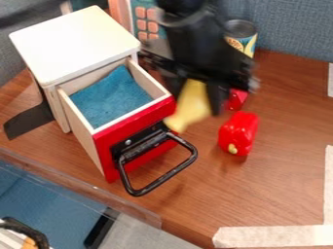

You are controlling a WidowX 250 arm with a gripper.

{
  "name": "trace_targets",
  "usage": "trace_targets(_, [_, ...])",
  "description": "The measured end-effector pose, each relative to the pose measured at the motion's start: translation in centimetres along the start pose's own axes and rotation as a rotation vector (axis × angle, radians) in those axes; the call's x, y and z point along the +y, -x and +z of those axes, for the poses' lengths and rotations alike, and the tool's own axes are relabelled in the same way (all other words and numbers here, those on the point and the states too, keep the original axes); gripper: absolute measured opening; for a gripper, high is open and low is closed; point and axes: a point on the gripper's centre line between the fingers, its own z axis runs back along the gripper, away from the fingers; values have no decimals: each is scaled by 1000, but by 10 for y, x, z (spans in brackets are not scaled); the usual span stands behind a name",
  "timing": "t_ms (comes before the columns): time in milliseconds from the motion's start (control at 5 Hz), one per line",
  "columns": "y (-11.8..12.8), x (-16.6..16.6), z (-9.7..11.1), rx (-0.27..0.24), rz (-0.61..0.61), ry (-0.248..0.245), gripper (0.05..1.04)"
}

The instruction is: Put yellow banana inside the drawer

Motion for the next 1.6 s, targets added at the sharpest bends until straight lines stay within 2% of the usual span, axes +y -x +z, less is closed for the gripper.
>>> trace_targets(200, [-1, 28, 4, 9, 101, -45, 541])
trace_targets(400, [-12, 53, 9, -3, 192, -87, 541])
trace_targets(800, [-13, 94, -19, 73, 288, -177, 541])
trace_targets(1000, [-15, 107, -34, 109, 315, -201, 541])
trace_targets(1200, [-14, 119, -48, 160, 316, -262, 541])
trace_targets(1400, [-12, 123, -55, 183, 309, -279, 541])
trace_targets(1600, [-9, 126, -58, 201, 312, -300, 615])
